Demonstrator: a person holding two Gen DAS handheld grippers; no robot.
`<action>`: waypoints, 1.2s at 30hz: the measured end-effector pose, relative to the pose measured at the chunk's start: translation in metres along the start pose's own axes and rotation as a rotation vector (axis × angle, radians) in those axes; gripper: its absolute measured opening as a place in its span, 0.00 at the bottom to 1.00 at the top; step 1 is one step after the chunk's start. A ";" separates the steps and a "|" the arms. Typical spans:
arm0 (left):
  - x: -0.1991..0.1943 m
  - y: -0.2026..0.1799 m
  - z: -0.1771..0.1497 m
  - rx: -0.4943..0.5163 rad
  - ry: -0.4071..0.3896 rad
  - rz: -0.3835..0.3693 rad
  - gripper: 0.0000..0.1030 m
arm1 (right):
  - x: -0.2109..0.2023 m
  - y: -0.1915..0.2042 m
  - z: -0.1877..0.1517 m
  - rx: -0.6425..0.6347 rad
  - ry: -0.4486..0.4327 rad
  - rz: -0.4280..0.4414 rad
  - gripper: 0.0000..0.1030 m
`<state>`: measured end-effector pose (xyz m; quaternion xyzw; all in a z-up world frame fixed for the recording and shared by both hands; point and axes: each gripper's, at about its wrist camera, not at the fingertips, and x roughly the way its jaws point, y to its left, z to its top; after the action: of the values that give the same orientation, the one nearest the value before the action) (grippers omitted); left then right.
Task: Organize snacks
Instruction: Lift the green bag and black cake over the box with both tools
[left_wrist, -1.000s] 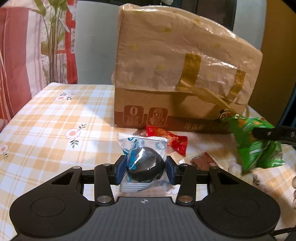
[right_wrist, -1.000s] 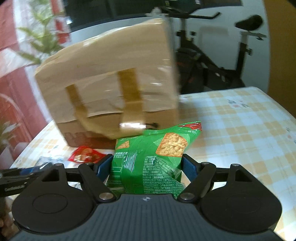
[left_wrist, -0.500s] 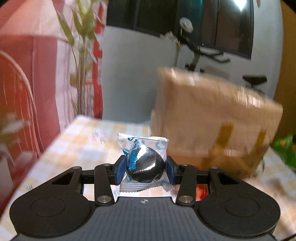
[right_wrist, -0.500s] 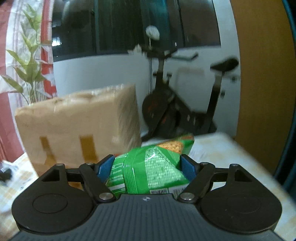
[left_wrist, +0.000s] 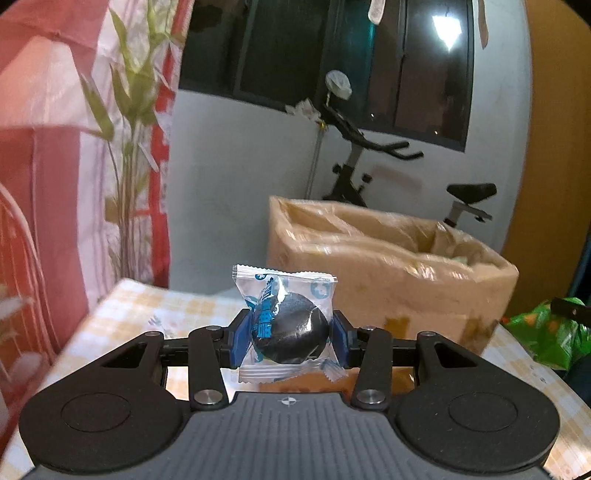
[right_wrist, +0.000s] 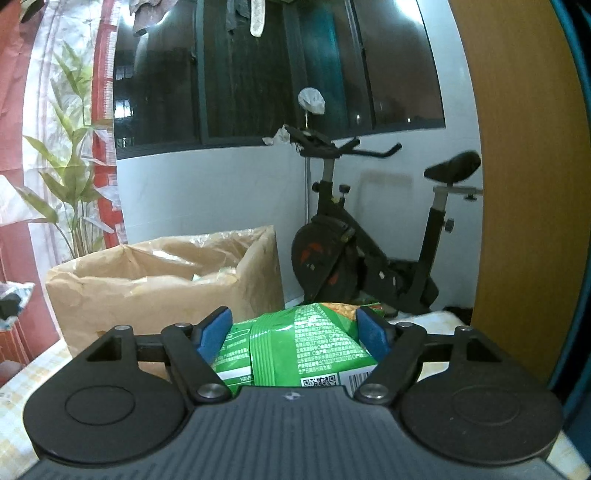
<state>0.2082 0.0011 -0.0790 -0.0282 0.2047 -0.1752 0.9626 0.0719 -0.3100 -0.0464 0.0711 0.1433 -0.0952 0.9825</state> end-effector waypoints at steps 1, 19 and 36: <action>0.001 0.000 -0.002 -0.003 0.007 -0.005 0.46 | -0.001 -0.001 0.000 0.001 0.003 0.001 0.73; 0.002 -0.023 0.059 0.081 -0.150 -0.087 0.46 | -0.016 0.021 0.073 -0.057 -0.239 0.095 0.73; 0.102 -0.023 0.086 0.075 -0.010 -0.067 0.66 | 0.166 0.061 0.073 0.321 0.069 0.365 0.77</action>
<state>0.3221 -0.0574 -0.0368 0.0002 0.1919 -0.2149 0.9576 0.2606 -0.2909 -0.0192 0.2544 0.1443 0.0650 0.9540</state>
